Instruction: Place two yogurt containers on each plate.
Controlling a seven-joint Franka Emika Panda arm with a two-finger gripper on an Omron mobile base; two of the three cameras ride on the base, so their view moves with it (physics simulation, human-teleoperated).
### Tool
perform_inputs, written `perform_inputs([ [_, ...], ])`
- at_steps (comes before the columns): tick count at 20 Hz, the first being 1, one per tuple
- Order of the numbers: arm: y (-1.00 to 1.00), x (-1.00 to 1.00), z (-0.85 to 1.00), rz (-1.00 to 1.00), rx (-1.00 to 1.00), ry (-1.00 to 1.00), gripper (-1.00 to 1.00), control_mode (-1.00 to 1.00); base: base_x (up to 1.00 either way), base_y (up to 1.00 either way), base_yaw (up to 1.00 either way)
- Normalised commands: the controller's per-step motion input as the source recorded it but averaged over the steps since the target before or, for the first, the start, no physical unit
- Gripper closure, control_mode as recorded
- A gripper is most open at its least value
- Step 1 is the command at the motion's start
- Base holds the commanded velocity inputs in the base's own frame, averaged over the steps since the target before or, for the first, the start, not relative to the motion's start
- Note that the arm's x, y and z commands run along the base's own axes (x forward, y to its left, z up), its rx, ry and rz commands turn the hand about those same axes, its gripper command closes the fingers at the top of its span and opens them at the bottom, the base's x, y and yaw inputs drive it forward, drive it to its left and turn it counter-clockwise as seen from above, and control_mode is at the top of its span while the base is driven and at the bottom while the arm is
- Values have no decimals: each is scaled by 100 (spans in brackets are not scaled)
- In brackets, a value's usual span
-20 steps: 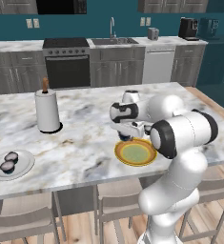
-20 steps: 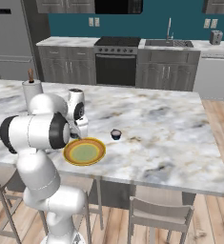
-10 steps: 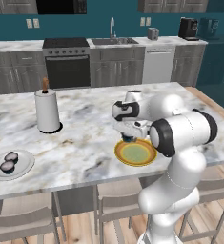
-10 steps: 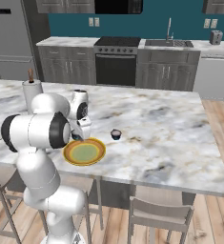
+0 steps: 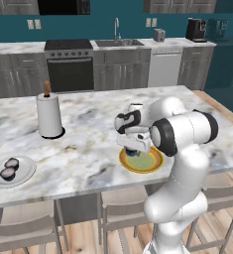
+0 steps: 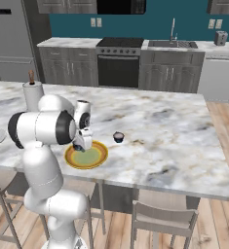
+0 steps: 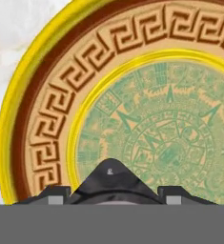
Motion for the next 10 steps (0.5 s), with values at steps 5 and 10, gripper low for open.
perform_inputs([
  [5,-2,4,-35,0,0,4,100,-100,0,0,0],
  [10,0,16,-21,0,0,0,100,-100,0,0,0],
])
